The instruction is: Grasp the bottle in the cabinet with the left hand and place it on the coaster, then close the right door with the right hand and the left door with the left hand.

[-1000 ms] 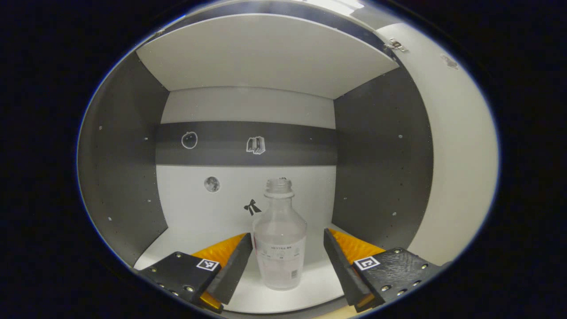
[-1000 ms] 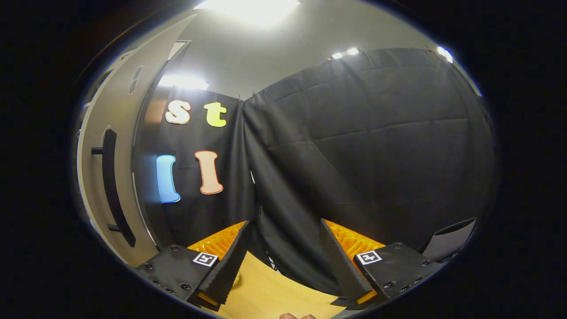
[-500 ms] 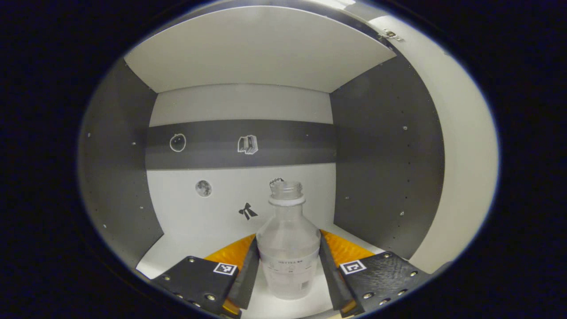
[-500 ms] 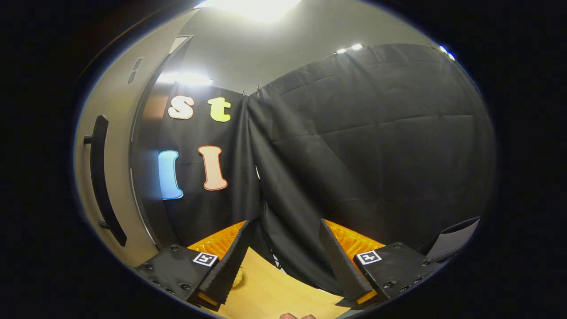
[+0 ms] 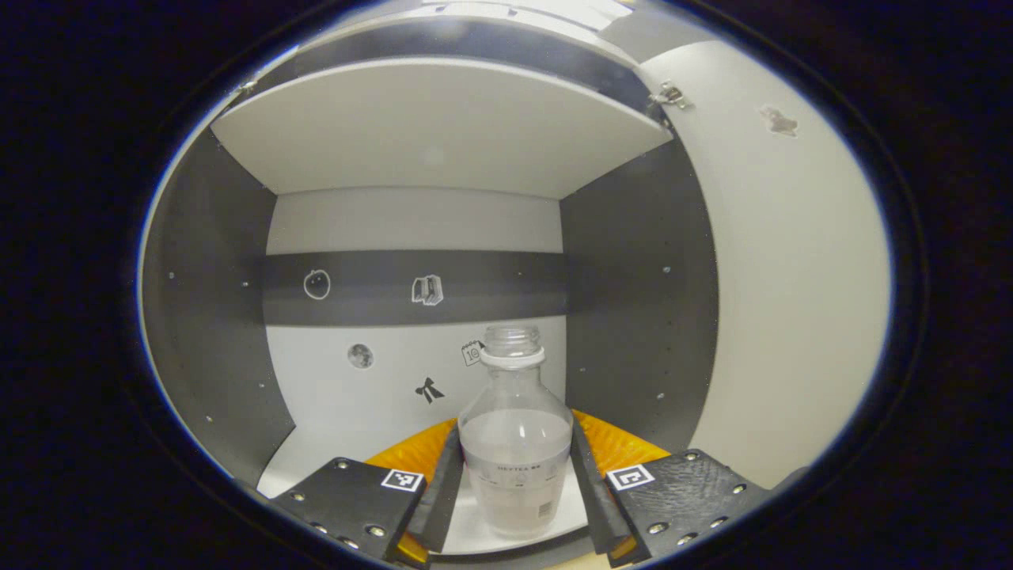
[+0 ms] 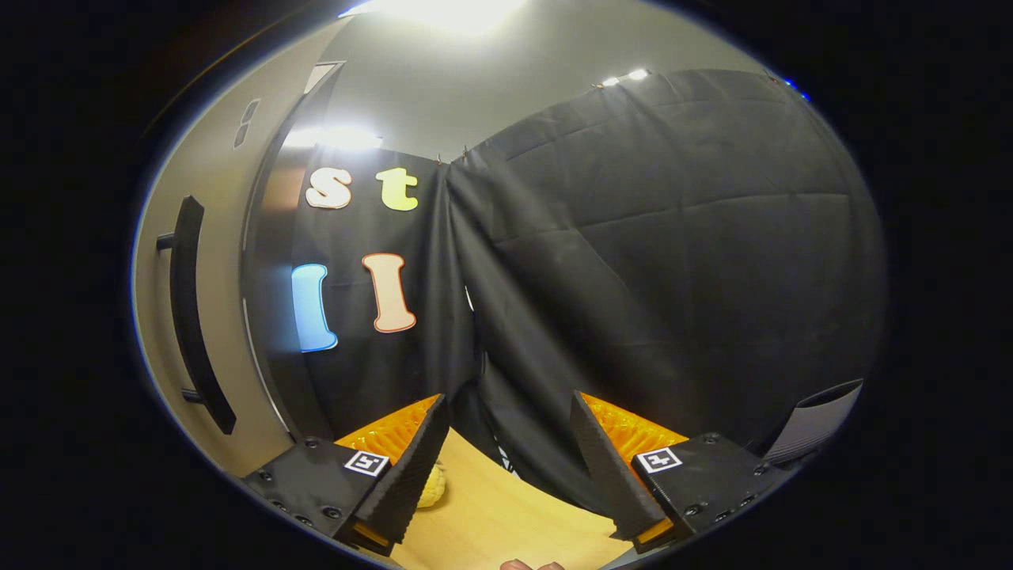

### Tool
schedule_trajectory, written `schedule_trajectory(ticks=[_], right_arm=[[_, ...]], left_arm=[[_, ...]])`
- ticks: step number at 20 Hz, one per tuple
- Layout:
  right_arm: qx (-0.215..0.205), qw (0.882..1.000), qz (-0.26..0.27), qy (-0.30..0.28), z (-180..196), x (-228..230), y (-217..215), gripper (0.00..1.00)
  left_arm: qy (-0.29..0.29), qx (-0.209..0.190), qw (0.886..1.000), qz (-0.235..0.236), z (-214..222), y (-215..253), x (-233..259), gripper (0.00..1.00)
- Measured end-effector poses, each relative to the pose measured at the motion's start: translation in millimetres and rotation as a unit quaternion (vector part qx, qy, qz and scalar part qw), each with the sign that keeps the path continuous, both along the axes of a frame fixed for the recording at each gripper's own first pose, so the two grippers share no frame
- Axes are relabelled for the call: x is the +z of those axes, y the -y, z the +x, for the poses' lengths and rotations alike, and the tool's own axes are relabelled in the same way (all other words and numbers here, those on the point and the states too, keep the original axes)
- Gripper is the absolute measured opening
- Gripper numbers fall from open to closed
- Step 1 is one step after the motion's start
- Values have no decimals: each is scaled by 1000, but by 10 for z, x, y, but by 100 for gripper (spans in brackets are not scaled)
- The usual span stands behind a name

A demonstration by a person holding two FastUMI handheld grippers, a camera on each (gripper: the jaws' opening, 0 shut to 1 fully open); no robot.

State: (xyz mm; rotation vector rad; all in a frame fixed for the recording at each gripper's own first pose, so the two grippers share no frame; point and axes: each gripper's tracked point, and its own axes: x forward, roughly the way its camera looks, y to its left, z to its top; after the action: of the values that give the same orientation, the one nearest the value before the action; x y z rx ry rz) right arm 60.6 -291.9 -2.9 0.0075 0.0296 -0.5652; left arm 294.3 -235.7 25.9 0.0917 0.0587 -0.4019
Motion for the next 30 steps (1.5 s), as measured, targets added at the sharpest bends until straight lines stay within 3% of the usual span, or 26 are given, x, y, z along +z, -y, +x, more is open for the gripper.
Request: schedule_trajectory(ticks=[5,11,18,23,30], right_arm=[[13,1000,-4,-4,-54,-1,-141,98],[29,999,-18,-13,-104,65,-268,98],[20,999,-17,-20,-328,39,-303,98],[15,999,-8,-35,-513,-76,-372,98],[15,998,-9,-61,-703,-91,-543,98]], left_arm=[[15,-13,1000,-6,-547,-206,235,69],[9,-2,1000,-9,-1147,-641,105,69],[9,-8,1000,29,-1823,-1007,-485,69],[-18,-23,1000,4,-2192,-973,-1049,69],[-38,-47,998,12,-2655,-983,-1954,69]])
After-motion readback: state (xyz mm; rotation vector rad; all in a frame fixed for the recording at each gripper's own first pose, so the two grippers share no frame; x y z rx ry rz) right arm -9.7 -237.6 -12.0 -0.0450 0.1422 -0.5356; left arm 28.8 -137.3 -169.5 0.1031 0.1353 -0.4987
